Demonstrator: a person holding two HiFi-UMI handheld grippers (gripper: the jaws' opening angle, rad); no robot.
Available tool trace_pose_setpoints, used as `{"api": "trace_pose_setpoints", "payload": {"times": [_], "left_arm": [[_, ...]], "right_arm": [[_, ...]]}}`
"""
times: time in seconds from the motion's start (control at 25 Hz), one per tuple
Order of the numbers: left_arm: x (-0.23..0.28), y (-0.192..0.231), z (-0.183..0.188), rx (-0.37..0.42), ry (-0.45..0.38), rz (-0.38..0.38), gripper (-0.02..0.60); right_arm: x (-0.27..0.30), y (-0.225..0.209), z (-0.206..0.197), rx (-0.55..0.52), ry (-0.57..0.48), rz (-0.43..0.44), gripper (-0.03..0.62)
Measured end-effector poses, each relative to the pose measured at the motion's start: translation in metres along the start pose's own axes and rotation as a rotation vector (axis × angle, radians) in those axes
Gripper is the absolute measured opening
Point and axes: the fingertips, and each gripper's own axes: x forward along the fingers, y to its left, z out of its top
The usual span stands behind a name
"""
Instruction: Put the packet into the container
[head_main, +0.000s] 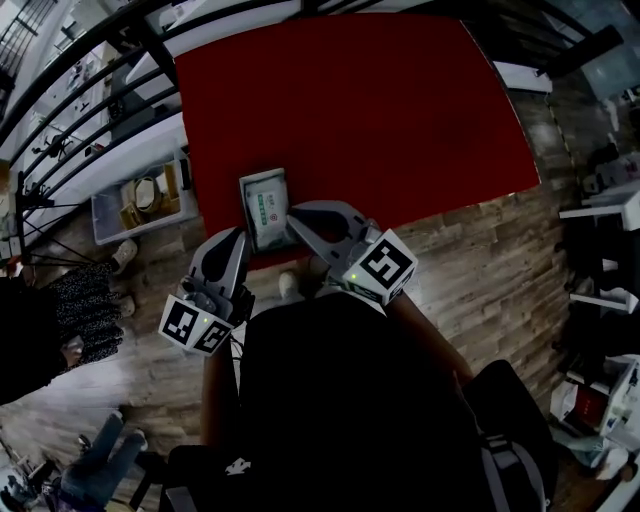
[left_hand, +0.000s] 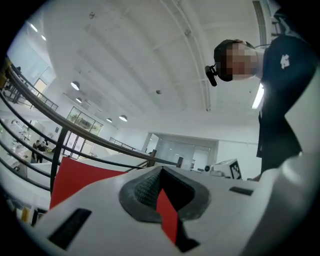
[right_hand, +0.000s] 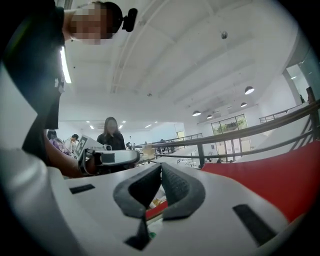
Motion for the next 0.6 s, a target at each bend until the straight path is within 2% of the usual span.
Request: {"api": "trace_pose_setpoints", "payload": {"times": [0.12, 0.6], "left_arm": [[0.0, -0.003, -0.001, 0.029, 0.017, 0.0, 0.009], [0.002, -0.003, -0.002, 0.038, 0.039, 0.034, 0.009]], "right_arm": [[-0.002, 0.006, 0.003, -0.007, -0.017, 0.01, 0.023], [0.0, 0.012, 0.004, -0.025, -0.012, 0.032, 0.021]]}}
